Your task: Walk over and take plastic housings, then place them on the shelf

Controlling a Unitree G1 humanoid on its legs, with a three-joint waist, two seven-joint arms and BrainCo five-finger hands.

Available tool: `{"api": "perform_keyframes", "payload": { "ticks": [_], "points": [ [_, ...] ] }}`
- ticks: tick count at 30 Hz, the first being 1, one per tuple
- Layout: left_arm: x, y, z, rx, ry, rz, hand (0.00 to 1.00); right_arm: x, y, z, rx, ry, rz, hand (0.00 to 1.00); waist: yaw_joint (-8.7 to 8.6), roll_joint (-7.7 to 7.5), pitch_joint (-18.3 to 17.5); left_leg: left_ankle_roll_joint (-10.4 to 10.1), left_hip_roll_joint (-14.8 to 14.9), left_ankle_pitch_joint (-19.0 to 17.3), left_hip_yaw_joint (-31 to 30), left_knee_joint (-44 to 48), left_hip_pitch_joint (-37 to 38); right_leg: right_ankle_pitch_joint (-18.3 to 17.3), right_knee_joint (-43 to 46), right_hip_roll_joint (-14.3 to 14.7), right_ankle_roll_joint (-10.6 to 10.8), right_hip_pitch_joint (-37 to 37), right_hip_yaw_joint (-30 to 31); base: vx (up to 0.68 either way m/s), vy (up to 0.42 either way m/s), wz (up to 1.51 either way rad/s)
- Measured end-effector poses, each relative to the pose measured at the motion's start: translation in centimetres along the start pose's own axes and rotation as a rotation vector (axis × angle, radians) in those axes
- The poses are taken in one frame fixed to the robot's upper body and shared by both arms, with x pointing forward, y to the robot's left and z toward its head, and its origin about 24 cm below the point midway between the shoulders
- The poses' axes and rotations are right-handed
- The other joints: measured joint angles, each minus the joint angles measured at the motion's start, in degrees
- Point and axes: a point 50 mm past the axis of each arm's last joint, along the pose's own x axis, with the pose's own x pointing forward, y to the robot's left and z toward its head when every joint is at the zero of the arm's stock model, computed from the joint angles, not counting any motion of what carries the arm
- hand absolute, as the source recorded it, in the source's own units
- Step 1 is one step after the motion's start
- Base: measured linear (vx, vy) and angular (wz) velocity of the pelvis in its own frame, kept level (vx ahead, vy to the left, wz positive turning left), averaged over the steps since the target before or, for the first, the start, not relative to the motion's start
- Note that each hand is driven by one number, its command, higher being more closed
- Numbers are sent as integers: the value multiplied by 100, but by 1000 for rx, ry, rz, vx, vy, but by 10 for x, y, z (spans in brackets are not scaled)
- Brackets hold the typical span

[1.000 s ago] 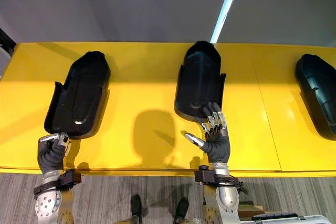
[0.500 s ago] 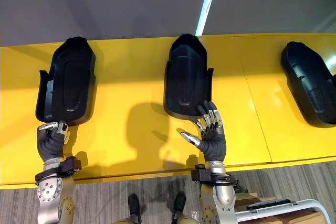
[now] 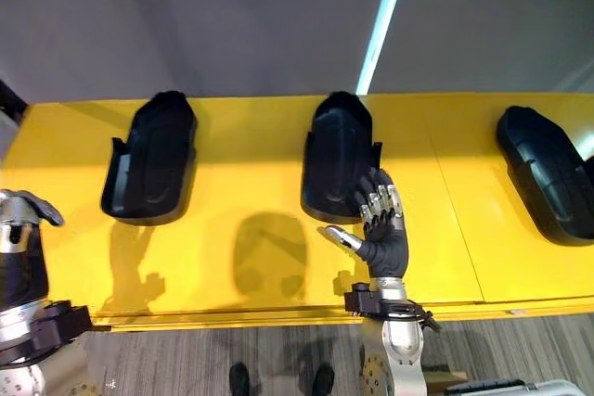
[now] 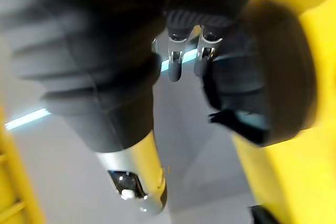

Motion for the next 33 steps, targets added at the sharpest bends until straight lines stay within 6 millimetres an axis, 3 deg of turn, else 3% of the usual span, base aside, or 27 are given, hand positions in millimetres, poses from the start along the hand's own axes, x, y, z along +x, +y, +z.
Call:
{"api": "perform_keyframes", "payload": {
  "ticks": [4, 7, 9, 10, 11, 13, 15, 17, 18, 19, 20, 21, 22, 23, 24, 25, 26, 28, 29, 31, 33],
  "points": [
    [-5, -19, -11, -114, 25, 31, 0, 2, -3, 3, -33, -20, -19, 0, -38, 31, -233, 5, 2, 2, 5, 4, 198, -17, 6, 3, 6, 186, 45, -23, 6, 0],
    [-8, -27, -26, -78, 73, 42, 0, 8, 0, 7, -59, -55, -23, 0, -55, 34, -284, 18, 136, -569, 176, 1064, -38, -17, 111, 55, 1, 117, 533, -85, -4, -77],
    [-13, -21, -35, -17, 120, 85, 0, 17, 6, 8, -57, -74, -7, 0, 48, 40, -291, 148, 283, -1010, -434, 2263, -355, -10, 273, 142, -30, -26, 1209, -134, 10, -172],
    [-15, -17, -39, 13, 139, 115, 0, 25, 10, 10, -66, -104, 18, 0, 153, 101, -337, 88, 273, -1256, -1320, 2955, -566, -56, 406, 285, -28, -255, 1800, -125, 83, -245],
    [-17, -13, -42, 46, 151, 134, 0, 32, 12, 14, -84, -131, 46, 0, 194, 251, -424, -191, 204, -1486, -2203, 3453, -741, -37, 584, 479, -32, -513, 2280, -114, 130, -245],
    [-17, -9, -47, 79, 162, 154, 0, 35, 8, 18, -158, -149, 58, 0, 127, 329, -477, -320, -80, -1842, -3278, 3794, -678, 1, 1093, 710, -30, -1011, 2985, -83, 257, -201],
    [-14, -11, -52, 79, 162, 144, 0, 29, -1, 19, -196, -135, 32, 0, 42, 285, -458, -358, -268, -2129, -3605, 3817, -534, -4, 1532, 820, 103, -1417, 3484, -96, 270, -149],
    [-7, -19, -56, 42, 143, 130, 0, 13, -14, 19, -215, -106, -27, 0, -66, 234, -420, -241, -430, -2408, -3600, 3716, -388, 100, 1674, 862, 296, -1638, 3946, -153, 370, -155],
    [-1, -27, -55, 40, 110, 101, 0, 0, -19, 19, -213, -82, -65, 0, -77, 124, -351, 31, -607, -2570, -3291, 3594, -287, 369, 1519, 880, 524, -1758, 4533, -210, 449, -193],
    [1, -30, -55, 41, 101, 87, 0, -3, -19, 19, -211, -76, -71, 0, -103, 79, -327, 135, -667, -2626, -3080, 3584, -287, 585, 1337, 877, 621, -1792, 4774, -319, 461, -252],
    [5, -34, -55, 50, 83, 67, 0, -2, -15, 18, -196, -76, -60, 0, -151, -27, -263, 416, -722, -2698, -2499, 3435, -339, 1404, 698, 867, 653, -1888, 4906, -328, 273, -248],
    [9, -35, -55, 60, 70, 52, 0, 1, -10, 15, -170, -77, -49, 0, -92, -141, -223, 631, -658, -2594, -1915, 3229, -429, 2352, -107, 740, 390, -1871, 4428, -374, 219, -266],
    [11, -36, -59, 68, 71, 41, 0, 1, -6, 12, -151, -72, -50, 0, -28, -227, -199, 674, -674, -2467, -1578, 3105, -471, 2438, -160, 681, 241, -1933, 3665, -391, 121, -256],
    [15, -36, -67, 73, 90, 44, 0, 2, 1, 5, -136, -50, -27, 0, 5, -254, -196, 733, -543, -2241, -1000, 2868, -519, 1748, 283, 640, -378, -1924, 2208, -509, 174, -249],
    [19, -37, -68, 73, 77, 54, 0, 7, 7, 0, -149, -43, 8, 0, -2, -145, -128, 730, -355, -2022, -587, 2656, -534, 1010, 973, 675, -480, -1924, 1695, -458, 171, -219],
    [22, -39, -68, 68, 69, 50, 0, 8, 8, -1, -152, -38, 15, 0, -6, -93, -96, 726, -271, -1913, -433, 2564, -538, 705, 1338, 658, -459, -1913, 1642, -334, 143, -174],
    [25, -43, -68, 53, 55, 48, 0, 11, 8, -4, -152, -31, 23, 0, 9, -53, -73, 721, -164, -1715, -148, 2376, -483, 95, 2004, 535, -313, -1825, 1601, -205, 39, -119],
    [25, -43, -68, 42, 53, 43, 0, 12, 6, -8, -156, -18, 17, 0, 3, -55, -84, 653, -47, -1550, 131, 2140, -350, -668, 2702, 243, -250, -1508, 1505, -254, -67, -100],
    [24, -42, -68, 39, 61, 47, 0, 11, 5, -11, -156, -4, 17, 0, 21, -51, -112, 610, 38, -1481, 306, 2014, -261, -875, 2856, 38, -195, -1237, 1328, -230, -180, -103],
    [21, -39, -65, 43, 66, 48, 0, 8, 3, -18, -158, 30, 12, 0, 144, -121, -313, 513, 102, -1416, 542, 1846, -298, -931, 2465, -242, -76, -784, 1264, -144, -209, -85],
    [21, -38, -60, 43, 52, 35, 0, 8, 3, -21, -155, 48, 10, 0, 196, -332, -504, 300, 66, -1301, 719, 1769, -407, -977, 1518, -346, 99, -426, 1279, -80, -270, -47]
  ]
}}
